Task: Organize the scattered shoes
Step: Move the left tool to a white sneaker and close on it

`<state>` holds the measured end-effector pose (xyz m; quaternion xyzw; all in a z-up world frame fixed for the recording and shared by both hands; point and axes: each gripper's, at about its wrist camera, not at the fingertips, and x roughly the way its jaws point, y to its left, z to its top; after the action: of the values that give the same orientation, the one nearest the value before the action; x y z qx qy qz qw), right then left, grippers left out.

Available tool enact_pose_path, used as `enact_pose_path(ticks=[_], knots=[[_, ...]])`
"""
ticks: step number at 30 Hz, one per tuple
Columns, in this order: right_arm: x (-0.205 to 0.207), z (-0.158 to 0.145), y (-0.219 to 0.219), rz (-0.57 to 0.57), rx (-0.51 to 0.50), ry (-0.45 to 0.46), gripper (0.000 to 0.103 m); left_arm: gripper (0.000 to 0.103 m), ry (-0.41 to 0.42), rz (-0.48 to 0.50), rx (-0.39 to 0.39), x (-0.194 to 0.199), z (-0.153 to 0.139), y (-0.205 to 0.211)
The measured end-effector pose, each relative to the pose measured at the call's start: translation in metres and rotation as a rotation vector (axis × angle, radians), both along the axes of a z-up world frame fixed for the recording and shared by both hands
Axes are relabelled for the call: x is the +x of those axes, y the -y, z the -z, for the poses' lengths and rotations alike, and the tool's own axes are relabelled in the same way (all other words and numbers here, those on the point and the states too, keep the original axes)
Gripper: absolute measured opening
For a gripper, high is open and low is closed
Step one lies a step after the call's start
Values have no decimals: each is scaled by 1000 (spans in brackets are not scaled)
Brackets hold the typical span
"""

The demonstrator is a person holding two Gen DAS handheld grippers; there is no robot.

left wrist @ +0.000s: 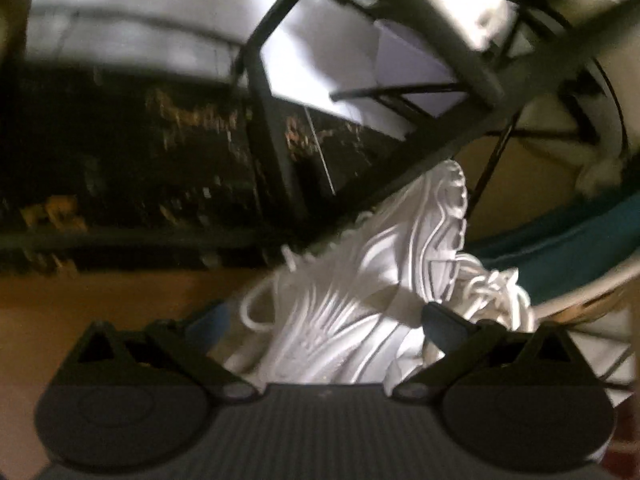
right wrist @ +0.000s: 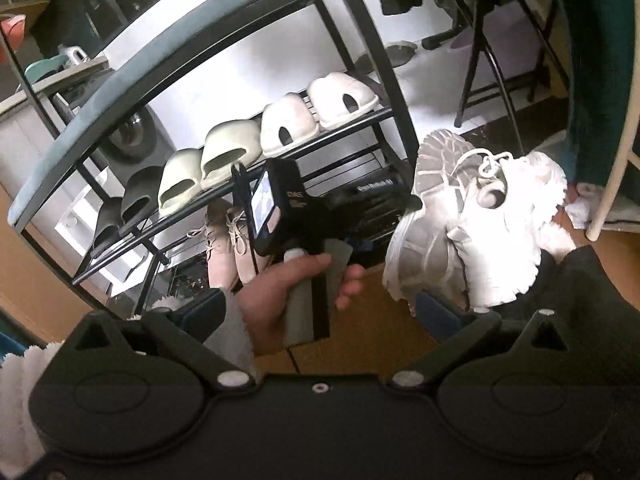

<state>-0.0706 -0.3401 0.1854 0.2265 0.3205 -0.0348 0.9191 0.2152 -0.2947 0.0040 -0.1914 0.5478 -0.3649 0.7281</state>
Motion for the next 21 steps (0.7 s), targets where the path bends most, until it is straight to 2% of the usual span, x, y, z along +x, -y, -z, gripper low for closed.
enact_pose_path(ticks=[3,5,9,13,17,19,21], knots=[[-1,0,4,6,17,2,103,103,18,25,6,-1,0,1],[-2,0,6,10,28,4,103,102,-6,32,6,-1,0,2],[-3,1,9,16,43,5,103,102,-12,96,-37,-4,-5,10],[-3,1,9,12,50,6,103,102,60,142,8,-9,-8,22],[-4,1,11,13,61,9,103,102,51,129,24,-4,-4,31],[-4,1,12,15,70,9,103,102,84,133,54,-5,-6,39],[-4,1,13,17,77,8,103,101,174,183,152,-15,-12,55]])
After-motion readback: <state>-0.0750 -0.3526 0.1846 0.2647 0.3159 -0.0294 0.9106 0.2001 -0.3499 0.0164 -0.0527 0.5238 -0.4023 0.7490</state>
